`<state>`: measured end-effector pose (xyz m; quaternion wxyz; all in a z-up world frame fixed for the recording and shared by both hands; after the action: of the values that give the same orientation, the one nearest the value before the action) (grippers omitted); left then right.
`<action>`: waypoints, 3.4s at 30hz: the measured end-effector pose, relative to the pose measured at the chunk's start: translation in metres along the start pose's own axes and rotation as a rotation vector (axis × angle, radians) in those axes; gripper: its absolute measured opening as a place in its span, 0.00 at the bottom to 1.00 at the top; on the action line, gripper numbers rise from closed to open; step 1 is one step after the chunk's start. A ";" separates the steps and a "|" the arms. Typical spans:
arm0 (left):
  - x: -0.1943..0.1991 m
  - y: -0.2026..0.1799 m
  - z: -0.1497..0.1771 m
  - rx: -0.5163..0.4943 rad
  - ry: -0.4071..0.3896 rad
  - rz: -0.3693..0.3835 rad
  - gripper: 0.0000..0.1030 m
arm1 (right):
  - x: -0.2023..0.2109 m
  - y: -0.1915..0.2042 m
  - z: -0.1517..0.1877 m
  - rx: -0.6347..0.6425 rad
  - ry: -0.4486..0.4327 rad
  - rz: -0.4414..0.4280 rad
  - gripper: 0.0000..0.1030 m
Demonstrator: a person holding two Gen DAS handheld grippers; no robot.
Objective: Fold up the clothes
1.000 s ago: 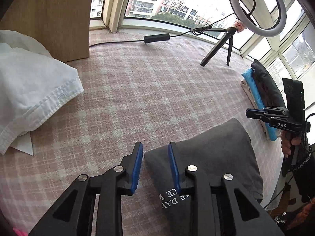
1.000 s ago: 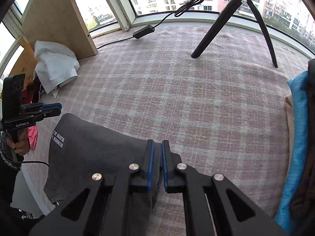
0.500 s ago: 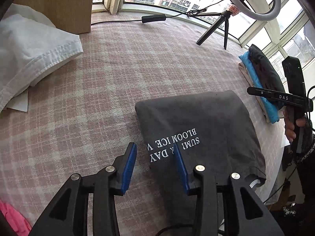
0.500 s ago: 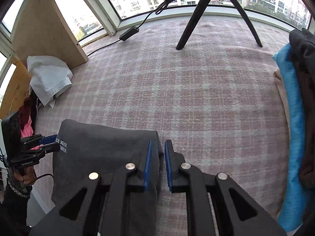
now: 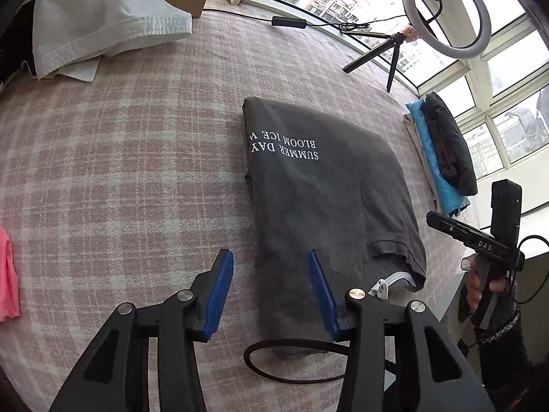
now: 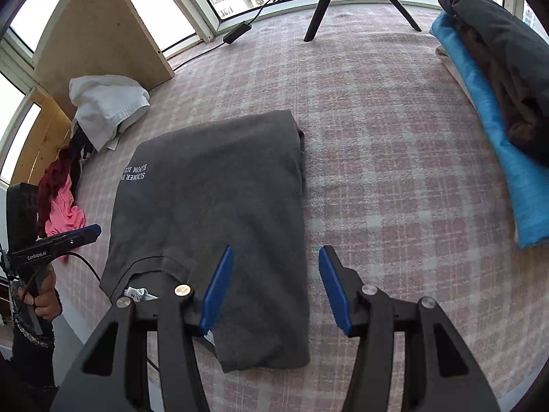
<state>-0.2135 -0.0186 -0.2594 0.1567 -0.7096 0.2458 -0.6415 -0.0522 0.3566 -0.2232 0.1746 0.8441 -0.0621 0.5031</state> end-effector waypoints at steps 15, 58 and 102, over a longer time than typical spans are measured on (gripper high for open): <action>0.021 -0.043 0.025 -0.144 0.016 0.046 0.45 | 0.013 0.033 0.000 0.052 -0.026 -0.020 0.60; -0.049 -0.027 -0.005 -0.070 0.106 -0.077 0.61 | -0.065 -0.008 -0.014 0.022 0.103 -0.031 0.77; 0.070 -0.218 -0.032 -0.399 -0.134 0.196 0.15 | 0.129 -0.013 -0.087 0.037 -0.280 -0.079 0.13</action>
<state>-0.2089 0.1268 -0.0803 0.0909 -0.7403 0.4244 -0.5134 -0.0578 0.4088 -0.0768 0.1684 0.9109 -0.0430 0.3742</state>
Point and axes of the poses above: each gripper's, at about its wrist camera, not at the fingertips, and x roughly against the way its jaws point, y to its left, z to its underside, the point moved 1 cm from there along -x, roughly the way its jaws point, and after that the axes turned 15 degrees about x, right-handed, at the moved point
